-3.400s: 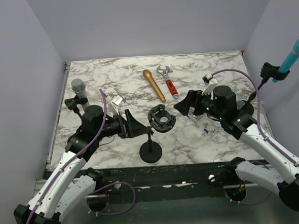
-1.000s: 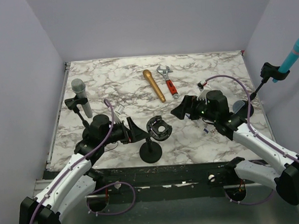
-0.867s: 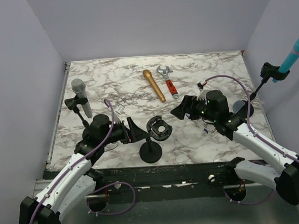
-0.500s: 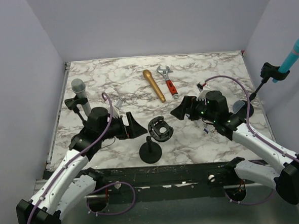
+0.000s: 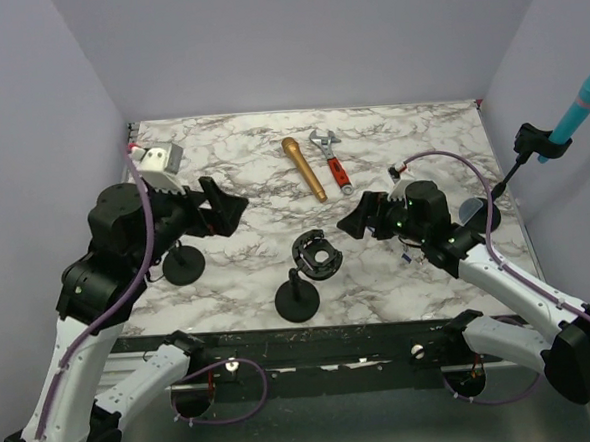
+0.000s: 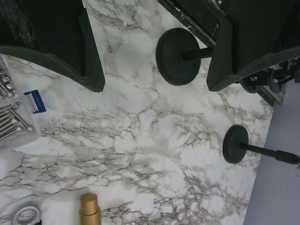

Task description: Remove the microphone from the stand

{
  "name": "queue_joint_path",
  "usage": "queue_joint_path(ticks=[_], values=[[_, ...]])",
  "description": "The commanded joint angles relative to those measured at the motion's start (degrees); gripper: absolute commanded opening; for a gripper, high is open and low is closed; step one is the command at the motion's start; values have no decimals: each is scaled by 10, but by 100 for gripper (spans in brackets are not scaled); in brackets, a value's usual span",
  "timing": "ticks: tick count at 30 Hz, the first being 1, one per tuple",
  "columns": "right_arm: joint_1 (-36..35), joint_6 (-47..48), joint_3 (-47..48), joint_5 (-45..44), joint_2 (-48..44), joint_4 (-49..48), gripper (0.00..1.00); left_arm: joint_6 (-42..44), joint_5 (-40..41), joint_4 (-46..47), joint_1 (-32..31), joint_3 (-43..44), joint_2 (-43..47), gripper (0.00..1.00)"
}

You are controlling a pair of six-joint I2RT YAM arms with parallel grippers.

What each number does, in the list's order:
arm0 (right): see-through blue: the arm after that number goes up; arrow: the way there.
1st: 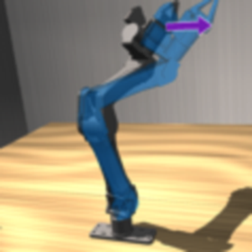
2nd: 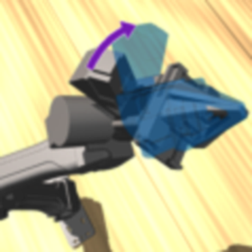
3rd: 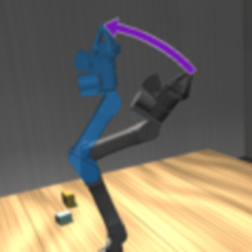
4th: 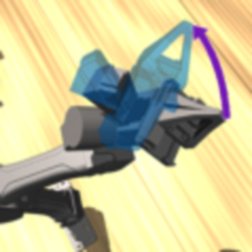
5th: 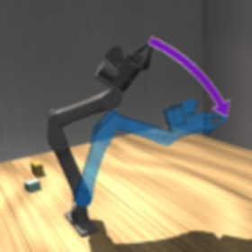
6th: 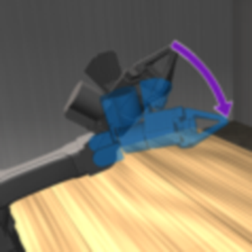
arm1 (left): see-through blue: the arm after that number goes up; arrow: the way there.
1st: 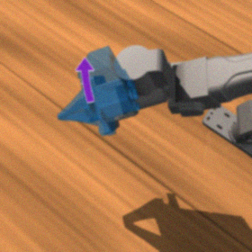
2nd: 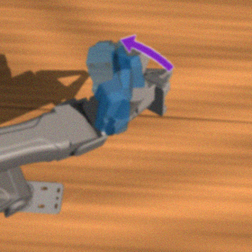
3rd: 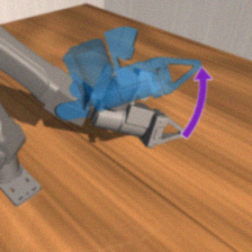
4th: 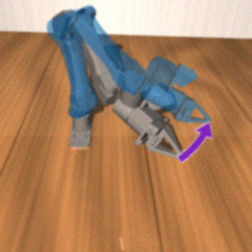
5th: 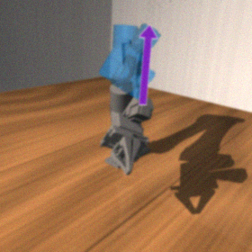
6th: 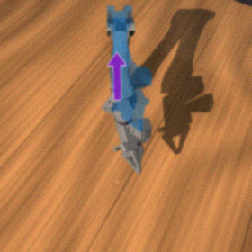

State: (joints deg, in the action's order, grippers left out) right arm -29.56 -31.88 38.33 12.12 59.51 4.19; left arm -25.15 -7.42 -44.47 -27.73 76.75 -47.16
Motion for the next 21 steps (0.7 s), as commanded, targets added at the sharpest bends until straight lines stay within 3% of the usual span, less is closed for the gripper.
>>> queue_joint_path(ticks=[1, 5, 12, 16, 21], values=[[2, 12, -4, -1, -9, -14, 100, 37, 213, -56, 3, 25, 32, 98], [1, 18, -1, 0, -10, -15, 100, 57, 330, -22, 4, 9, 47, 99], [1, 24, 3, -2, -23, -6, 100, 164, 514, 111, 8, -42, 14, 98], [1, 23, 1, -8, -34, 2, 100, 178, 519, 171, 36, -50, -24, 99], [1, 25, 2, -15, -49, 17, 100, 142, 476, 178, 80, -43, -68, 98]])
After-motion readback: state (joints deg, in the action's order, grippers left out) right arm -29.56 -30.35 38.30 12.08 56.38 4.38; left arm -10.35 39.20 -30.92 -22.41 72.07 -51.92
